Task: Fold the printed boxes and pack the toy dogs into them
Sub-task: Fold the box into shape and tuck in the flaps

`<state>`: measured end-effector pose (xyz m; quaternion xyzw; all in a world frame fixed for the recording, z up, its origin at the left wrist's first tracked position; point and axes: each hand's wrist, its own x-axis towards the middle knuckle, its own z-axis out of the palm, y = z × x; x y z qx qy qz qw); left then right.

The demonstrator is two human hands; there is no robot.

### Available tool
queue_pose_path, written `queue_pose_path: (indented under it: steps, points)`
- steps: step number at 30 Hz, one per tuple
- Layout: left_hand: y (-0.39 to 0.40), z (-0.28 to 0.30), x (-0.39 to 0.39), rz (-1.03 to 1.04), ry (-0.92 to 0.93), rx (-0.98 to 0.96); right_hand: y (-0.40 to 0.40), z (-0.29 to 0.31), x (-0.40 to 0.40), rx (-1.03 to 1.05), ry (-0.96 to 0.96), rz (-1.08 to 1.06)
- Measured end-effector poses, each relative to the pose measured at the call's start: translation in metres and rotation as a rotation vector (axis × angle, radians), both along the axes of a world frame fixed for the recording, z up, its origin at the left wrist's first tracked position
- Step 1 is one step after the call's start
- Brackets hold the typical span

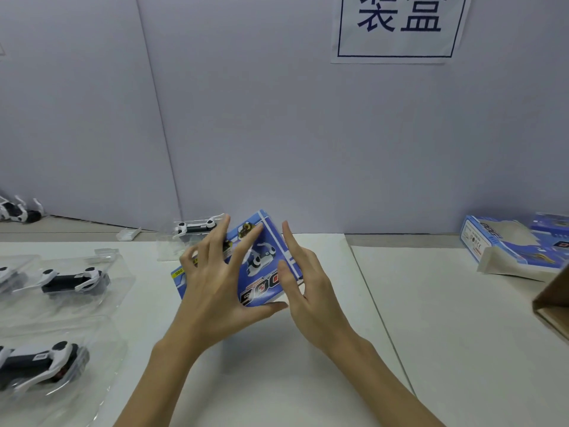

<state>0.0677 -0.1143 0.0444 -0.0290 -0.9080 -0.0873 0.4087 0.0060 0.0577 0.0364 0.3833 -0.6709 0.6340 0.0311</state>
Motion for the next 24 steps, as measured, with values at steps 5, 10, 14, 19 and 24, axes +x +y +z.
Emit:
queue_pose_path:
  steps: [5,10,14,19,24]
  points:
    - [0.0063,-0.0050,-0.0027,0.041,0.042,0.064,0.0002,-0.0043,-0.0042,0.014,0.002,-0.022]
    - [0.0054,-0.0091,-0.0010,0.030,0.067,0.063,0.0022,-0.0052,-0.0009,-0.018,0.036,0.018]
    - [0.0042,-0.0071,-0.0012,-0.022,0.066,0.085,0.0035,-0.0035,-0.0001,-0.017,0.022,0.011]
    - [0.0022,-0.0076,-0.0035,-0.056,0.065,0.069,0.0052,-0.0072,-0.0051,-0.064,-0.003,0.015]
    - [-0.0012,-0.0038,-0.0090,-0.073,0.020,0.033,0.0019,-0.0069,-0.0081,-0.052,-0.091,-0.049]
